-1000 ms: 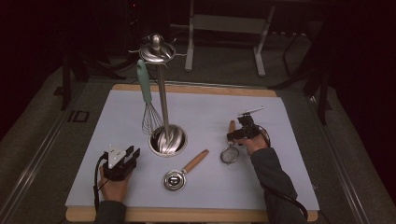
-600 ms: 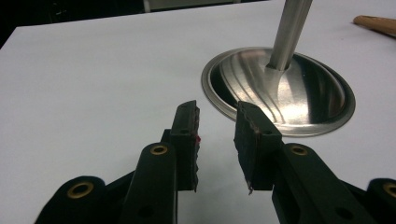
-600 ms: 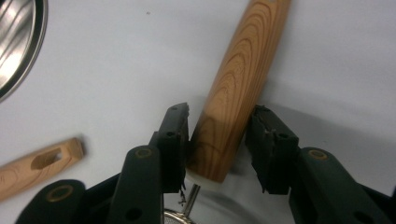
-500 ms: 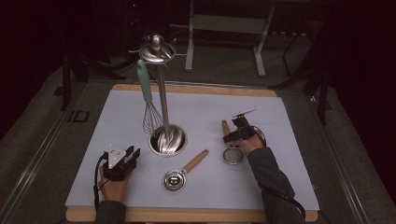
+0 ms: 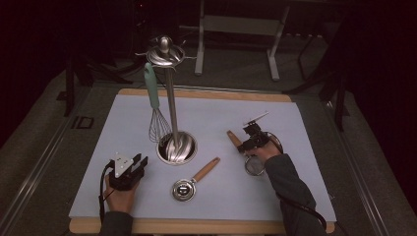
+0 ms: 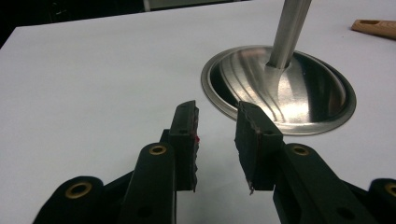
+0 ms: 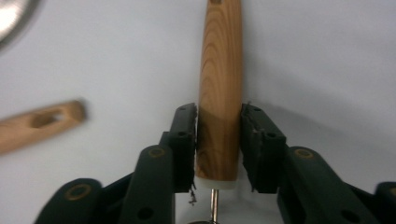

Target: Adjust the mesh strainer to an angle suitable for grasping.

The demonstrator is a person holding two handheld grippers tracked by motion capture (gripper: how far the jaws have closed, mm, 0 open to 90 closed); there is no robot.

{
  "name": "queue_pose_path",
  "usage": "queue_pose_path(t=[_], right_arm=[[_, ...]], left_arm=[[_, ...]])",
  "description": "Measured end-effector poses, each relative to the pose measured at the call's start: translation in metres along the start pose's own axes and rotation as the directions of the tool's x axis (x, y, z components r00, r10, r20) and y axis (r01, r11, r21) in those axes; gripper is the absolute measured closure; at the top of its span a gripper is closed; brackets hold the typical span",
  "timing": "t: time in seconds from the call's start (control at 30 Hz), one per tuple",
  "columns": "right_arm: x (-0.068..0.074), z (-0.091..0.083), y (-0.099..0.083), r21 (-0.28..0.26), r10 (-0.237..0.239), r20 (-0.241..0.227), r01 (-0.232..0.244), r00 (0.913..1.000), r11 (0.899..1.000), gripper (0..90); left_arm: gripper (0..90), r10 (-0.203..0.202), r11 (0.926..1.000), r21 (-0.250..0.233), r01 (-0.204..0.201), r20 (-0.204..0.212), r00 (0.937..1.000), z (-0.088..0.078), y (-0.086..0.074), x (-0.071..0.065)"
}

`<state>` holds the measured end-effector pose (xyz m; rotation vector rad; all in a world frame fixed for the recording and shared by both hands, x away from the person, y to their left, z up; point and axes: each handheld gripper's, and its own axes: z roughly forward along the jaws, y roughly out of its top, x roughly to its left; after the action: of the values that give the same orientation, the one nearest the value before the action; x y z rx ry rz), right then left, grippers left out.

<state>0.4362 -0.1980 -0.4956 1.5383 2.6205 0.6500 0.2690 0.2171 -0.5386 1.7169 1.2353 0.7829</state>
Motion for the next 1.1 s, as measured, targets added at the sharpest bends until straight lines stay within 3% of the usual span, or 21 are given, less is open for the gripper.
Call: queue_pose_path(t=[0.2, 0.47, 0.67, 0.87, 1.1], right_arm=[[-0.004, -0.006, 0.003, 0.024, 0.006, -0.033, -0.005, 0.9995, 1.0, 64.0], [-0.009, 0.004, 0.002, 0.093, 0.028, -0.07, -0.021, 0.9972, 0.995, 67.4], [-0.003, 0.006, 0.004, 0.102, 0.016, -0.057, -0.01, 0.9982, 0.995, 70.0], [0.004, 0.006, 0.005, 0.11, -0.025, -0.031, 0.028, 0.9992, 0.994, 70.9], [0.006, 0.001, 0.003, 0.076, -0.029, -0.044, 0.033, 0.9986, 0.997, 70.9]], left_arm=[[68.8, 0.0, 1.0, 0.001, 0.0, 0.001, 1.0, 0.0, 0.0, 0.0], [68.7, 0.001, 1.0, 0.001, -0.001, 0.001, 1.0, 0.0, 0.0, 0.0], [68.6, 0.004, 1.0, 0.002, -0.004, 0.001, 1.0, 0.0, 0.0, 0.0], [68.6, 0.004, 1.0, 0.001, -0.004, 0.002, 1.0, 0.0, 0.0, 0.0], [68.6, 0.006, 1.0, 0.002, -0.006, 0.0, 1.0, 0.0, 0.0, 0.0]])
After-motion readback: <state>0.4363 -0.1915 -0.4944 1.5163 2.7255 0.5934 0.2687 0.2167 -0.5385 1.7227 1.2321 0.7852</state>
